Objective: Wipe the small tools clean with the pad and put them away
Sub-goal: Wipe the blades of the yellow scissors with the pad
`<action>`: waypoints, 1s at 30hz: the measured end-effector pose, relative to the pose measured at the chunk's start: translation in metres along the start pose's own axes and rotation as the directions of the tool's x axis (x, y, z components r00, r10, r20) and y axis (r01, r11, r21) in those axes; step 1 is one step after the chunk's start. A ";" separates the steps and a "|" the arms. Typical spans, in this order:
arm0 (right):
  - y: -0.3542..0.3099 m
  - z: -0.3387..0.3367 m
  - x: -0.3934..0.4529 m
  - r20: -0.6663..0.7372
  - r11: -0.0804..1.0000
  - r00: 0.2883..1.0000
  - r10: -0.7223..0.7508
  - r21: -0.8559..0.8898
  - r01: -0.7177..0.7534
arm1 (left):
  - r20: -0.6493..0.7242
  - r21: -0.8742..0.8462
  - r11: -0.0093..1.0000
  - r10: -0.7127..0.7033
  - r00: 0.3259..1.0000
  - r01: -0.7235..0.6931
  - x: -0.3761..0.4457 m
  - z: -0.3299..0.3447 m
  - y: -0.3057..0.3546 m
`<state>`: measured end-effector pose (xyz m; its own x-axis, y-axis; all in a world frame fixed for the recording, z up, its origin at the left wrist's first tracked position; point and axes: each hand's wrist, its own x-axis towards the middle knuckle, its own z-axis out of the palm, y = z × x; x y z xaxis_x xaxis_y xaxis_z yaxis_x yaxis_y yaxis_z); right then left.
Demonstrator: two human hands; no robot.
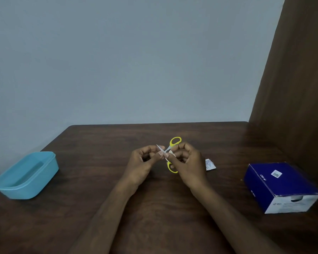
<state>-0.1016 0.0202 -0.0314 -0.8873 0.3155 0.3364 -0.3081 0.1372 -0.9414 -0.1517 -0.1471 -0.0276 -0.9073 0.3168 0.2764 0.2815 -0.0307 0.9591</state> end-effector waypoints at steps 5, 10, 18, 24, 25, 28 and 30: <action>0.005 -0.004 0.002 0.030 0.999 0.999 0.044 -0.020 -0.044 | -0.040 0.048 0.999 0.009 0.999 -0.007 0.000 0.001 -0.001; 0.008 -0.004 0.002 -0.001 0.997 0.998 0.068 -0.041 -0.068 | -0.049 0.091 0.996 0.020 0.999 -0.015 -0.001 0.002 -0.001; 0.006 -0.005 0.002 0.028 0.995 0.995 0.097 0.015 -0.097 | -0.085 0.062 0.998 0.011 0.996 -0.006 0.001 0.002 0.000; 0.004 -0.006 0.001 -0.008 0.994 0.994 0.107 0.036 -0.107 | -0.086 0.108 0.994 0.009 0.996 0.001 -0.001 0.002 0.002; 0.004 -0.006 0.001 -0.014 0.993 0.994 0.107 0.057 -0.106 | -0.095 0.102 0.995 0.008 0.995 0.002 -0.001 0.003 0.002; 0.005 -0.010 0.004 -0.027 0.992 0.995 0.101 0.080 -0.099 | -0.122 0.071 0.997 -0.005 0.993 0.013 -0.001 0.003 0.005; 0.004 -0.011 0.003 -0.049 0.995 0.996 0.080 0.065 -0.077 | -0.132 0.076 0.997 -0.008 0.991 0.018 -0.002 0.004 0.006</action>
<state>-0.1022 0.0322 -0.0342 -0.8910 0.3714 0.2609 -0.2610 0.0510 -0.9640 -0.1468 -0.1439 -0.0225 -0.9430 0.1889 0.2741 0.2875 0.0469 0.9566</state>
